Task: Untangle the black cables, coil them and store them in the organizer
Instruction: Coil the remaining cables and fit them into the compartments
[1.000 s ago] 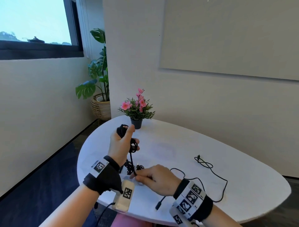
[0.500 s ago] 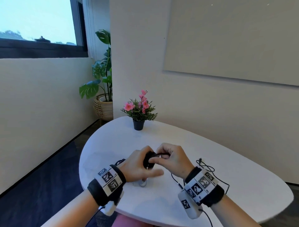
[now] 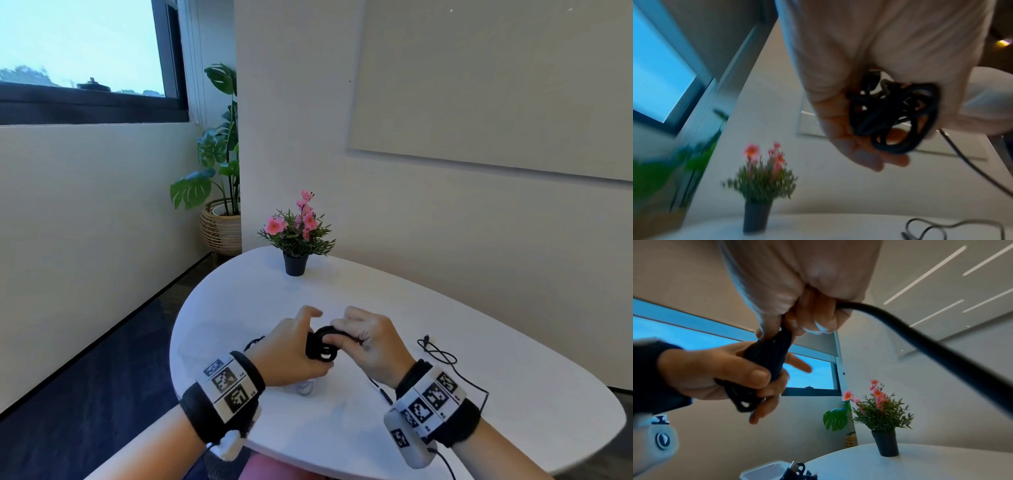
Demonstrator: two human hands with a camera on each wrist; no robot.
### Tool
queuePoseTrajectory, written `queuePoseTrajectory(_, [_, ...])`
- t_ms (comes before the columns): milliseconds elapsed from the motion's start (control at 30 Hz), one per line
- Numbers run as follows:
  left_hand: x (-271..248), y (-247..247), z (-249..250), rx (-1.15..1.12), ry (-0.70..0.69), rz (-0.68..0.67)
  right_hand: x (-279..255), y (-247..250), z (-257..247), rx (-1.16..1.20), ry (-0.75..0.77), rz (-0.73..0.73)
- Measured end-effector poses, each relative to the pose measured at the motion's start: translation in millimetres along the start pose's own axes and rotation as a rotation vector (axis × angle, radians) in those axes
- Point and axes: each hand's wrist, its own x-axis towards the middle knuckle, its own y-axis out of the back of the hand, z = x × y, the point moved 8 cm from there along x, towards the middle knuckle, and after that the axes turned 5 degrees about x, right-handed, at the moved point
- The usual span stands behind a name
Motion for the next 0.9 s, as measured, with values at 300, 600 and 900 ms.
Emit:
queuePoseTrajectory(300, [0,-3,16,0.476,-0.135,-0.021,-3,7,21,0.128,-0.136,-0.064])
queuePoseTrajectory(600, [-6,-13,44,0.496,-0.419,-0.127,9,20,30,0.364,-0.181,-0.005])
queuePoseTrajectory(900, [19,59,-2,-0.031,0.01,0.335,-31,-23,64,0.085,-0.382,-0.136])
